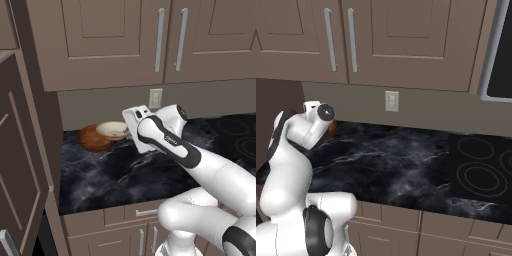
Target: Pick up the bowls on the counter and stack them on top of one another in the open cabinet. Place the smaller bowl on top of the larger bowl.
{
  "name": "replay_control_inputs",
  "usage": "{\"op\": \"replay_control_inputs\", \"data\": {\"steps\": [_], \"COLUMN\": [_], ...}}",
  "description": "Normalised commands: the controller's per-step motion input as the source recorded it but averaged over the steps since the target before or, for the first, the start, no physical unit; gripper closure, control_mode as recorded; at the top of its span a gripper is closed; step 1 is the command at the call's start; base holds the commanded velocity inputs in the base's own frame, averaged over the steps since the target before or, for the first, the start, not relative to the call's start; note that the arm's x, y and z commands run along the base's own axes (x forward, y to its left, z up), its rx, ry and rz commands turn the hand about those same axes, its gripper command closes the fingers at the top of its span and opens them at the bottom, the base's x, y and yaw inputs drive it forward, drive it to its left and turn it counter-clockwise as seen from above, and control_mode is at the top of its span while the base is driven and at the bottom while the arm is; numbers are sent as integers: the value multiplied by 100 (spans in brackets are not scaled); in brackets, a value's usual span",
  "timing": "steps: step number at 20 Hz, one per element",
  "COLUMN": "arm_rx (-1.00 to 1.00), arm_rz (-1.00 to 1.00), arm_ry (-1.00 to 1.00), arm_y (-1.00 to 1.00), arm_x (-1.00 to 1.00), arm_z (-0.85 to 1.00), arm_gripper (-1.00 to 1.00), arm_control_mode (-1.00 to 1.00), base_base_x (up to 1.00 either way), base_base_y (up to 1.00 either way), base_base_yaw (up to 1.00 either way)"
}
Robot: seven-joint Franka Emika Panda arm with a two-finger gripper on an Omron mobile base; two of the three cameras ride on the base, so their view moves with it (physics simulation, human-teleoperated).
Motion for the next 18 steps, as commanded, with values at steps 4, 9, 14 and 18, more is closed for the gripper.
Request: {"op": "replay_control_inputs", "data": {"steps": [4, 9, 14, 18], "arm_rx": [4, 0, 0, 0], "arm_rz": [0, 0, 0, 0], "arm_ry": [-2, -1, 0, 0], "arm_y": [7, 0, 1, 2], "arm_x": [7, 8, 21, 28], "arm_z": [-7, 0, -7, -6], "arm_gripper": [100, 100, 100, 100], "arm_control_mode": [-100, -100, -100, -100], "base_base_x": [0, 0, 0, 0], "base_base_y": [0, 0, 0, 0], "base_base_yaw": [0, 0, 0, 0]}}
